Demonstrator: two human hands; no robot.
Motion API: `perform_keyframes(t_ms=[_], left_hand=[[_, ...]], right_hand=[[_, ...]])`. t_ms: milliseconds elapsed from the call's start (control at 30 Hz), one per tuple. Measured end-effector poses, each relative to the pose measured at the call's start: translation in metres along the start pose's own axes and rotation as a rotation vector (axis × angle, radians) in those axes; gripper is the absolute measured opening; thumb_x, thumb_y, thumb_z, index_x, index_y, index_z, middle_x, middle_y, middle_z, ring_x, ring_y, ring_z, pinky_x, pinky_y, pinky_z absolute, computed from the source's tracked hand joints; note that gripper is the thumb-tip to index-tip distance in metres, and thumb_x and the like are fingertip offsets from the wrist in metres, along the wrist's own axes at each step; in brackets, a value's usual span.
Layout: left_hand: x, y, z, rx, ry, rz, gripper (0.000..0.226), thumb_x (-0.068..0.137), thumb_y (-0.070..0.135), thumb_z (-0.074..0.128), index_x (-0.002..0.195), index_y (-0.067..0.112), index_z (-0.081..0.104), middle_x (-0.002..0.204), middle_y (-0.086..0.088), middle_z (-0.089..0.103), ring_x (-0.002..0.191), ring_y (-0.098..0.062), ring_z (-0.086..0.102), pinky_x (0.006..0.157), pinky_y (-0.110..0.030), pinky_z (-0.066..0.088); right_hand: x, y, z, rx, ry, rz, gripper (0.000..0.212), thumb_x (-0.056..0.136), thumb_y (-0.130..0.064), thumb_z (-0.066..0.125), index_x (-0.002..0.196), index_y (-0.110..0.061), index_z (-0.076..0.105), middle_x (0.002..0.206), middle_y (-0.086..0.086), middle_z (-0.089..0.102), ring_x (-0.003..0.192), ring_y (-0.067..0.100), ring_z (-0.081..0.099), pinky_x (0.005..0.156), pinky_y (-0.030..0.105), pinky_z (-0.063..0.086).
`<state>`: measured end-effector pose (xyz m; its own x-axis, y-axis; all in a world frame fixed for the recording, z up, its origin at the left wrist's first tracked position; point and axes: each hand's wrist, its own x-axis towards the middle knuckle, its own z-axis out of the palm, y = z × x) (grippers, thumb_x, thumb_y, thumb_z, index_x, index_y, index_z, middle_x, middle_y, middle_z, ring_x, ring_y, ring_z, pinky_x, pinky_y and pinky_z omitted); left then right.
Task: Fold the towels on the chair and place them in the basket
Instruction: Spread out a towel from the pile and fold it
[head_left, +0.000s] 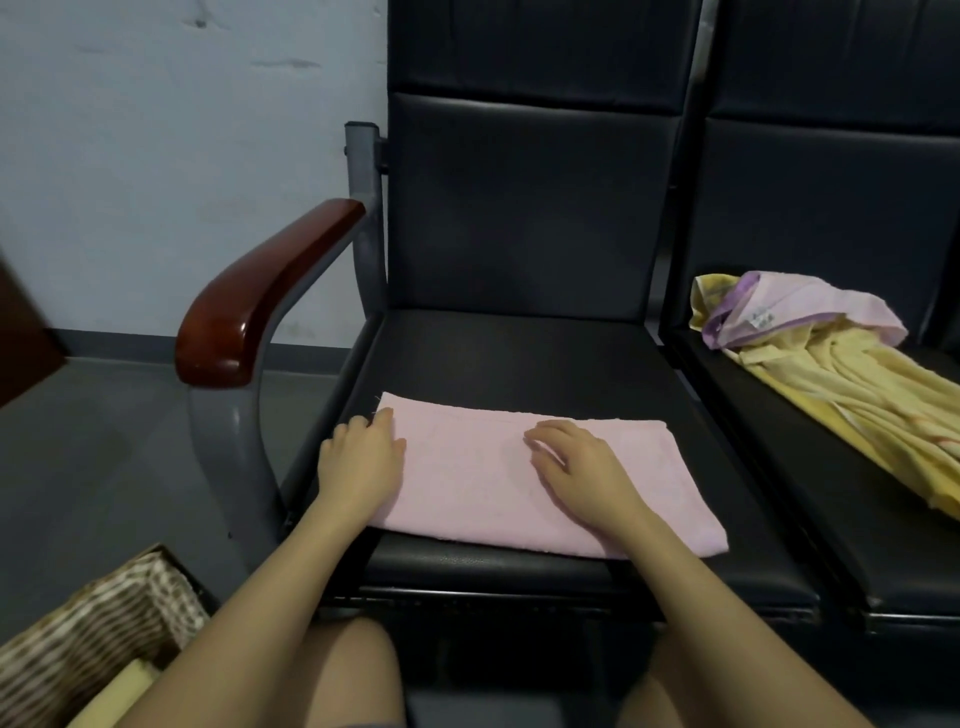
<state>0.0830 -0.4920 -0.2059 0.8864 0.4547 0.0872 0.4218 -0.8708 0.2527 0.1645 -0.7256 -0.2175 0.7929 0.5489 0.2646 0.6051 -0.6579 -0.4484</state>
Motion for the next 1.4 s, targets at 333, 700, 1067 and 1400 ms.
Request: perform_keyframes(t_ms=[333,700,1067,1400], left_hand=[[0.003,-0.004,-0.002,-0.332,0.133,0.039,0.033,0.096,0.013,0.048,0.128,0.015,0.058,0.115,-0.012,0.052,0.100,-0.033,0.054,0.081,-0.036,0.042],[-0.005,0.045,-0.057,-0.524,0.296,0.425,0.029,0.092,0.010,0.060,0.120,0.010,0.065,0.108,-0.002,0.054,0.098,-0.014,0.054,0.086,-0.018,0.039],[-0.007,0.156,-0.017,-0.721,0.105,0.430,0.032,0.092,0.009,0.058,0.123,0.012,0.063,0.116,-0.006,0.054,0.106,-0.015,0.052,0.085,-0.009,0.032],[0.002,0.168,0.008,-0.610,-0.130,0.464,0.034,0.098,0.023,0.050,0.131,0.015,0.057,0.131,-0.002,0.052,0.118,-0.017,0.053,0.102,-0.027,0.038]], right_hand=[[-0.001,-0.004,0.009,-0.285,-0.352,-0.030,0.050,0.103,-0.046,0.021,0.151,-0.041,0.011,0.160,-0.016,0.001,0.148,0.008,-0.001,0.119,0.029,0.000],[0.016,-0.034,0.024,0.010,0.140,0.094,0.028,0.095,-0.017,0.050,0.118,-0.011,0.065,0.117,0.007,0.063,0.108,0.028,0.056,0.090,0.038,0.042],[-0.021,0.051,-0.047,-0.040,0.058,0.411,0.026,0.097,-0.027,0.048,0.120,-0.028,0.061,0.117,-0.010,0.063,0.113,0.012,0.054,0.086,0.027,0.018],[-0.010,0.054,-0.044,0.296,0.216,0.509,0.027,0.093,-0.035,0.058,0.119,-0.027,0.057,0.081,-0.016,0.062,0.082,-0.002,0.050,0.082,0.029,0.020]])
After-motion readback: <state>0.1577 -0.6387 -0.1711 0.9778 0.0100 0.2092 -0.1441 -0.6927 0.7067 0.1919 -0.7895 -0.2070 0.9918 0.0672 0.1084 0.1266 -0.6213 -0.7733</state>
